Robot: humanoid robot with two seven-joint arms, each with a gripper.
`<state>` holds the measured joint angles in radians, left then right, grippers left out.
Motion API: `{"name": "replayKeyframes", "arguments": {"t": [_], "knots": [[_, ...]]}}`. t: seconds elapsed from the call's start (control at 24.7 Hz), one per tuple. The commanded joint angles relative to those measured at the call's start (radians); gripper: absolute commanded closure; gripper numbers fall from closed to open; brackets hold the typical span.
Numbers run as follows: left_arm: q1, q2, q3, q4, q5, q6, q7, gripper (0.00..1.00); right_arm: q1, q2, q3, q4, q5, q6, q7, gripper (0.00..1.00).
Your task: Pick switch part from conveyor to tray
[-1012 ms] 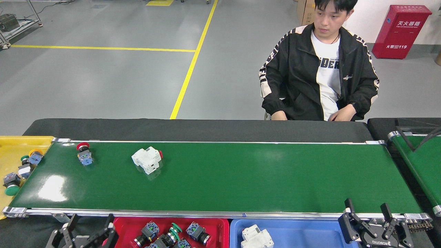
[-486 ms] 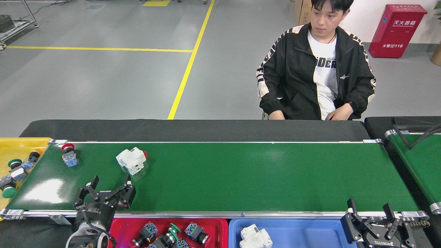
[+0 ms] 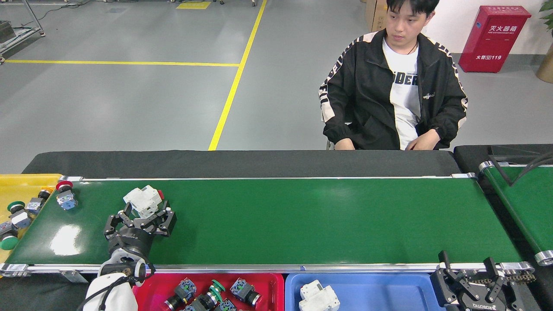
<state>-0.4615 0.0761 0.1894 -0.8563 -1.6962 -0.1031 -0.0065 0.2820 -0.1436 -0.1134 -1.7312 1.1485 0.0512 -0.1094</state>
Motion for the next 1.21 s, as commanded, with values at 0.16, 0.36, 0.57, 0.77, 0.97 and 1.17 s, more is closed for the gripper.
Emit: {"name": "replayKeyframes", "arguments": {"t": [0.16, 0.36, 0.57, 0.77, 0.97, 1.17], "knots": [[-0.085, 0.076, -0.03, 0.151, 0.021, -0.02, 0.059, 0.68, -0.006, -0.005, 0.0, -0.008, 0.0, -0.004, -0.009, 0.01], [-0.075, 0.082, -0.038, 0.148, 0.081, -0.061, 0.111, 0.94, -0.006, -0.005, 0.001, -0.008, 0.0, -0.004, -0.009, 0.01], [0.024, 0.071, -0.038, -0.004, 0.121, -0.092, 0.126, 0.95, -0.006, -0.005, 0.001, -0.008, 0.0, -0.004, -0.009, 0.01], [0.277, 0.065, -0.038, -0.405, 0.152, -0.179, 0.092, 0.94, -0.003, -0.004, 0.0, -0.008, 0.0, -0.004, -0.009, 0.01], [0.581, 0.044, -0.077, -0.77, 0.175, -0.319, 0.066, 0.93, -0.003, -0.005, -0.009, -0.008, 0.0, -0.002, -0.009, 0.01], [0.687, 0.047, -0.272, -0.917, 0.156, -0.465, 0.066, 0.89, -0.004, -0.007, -0.028, -0.01, 0.0, -0.004, -0.009, 0.01]]}}
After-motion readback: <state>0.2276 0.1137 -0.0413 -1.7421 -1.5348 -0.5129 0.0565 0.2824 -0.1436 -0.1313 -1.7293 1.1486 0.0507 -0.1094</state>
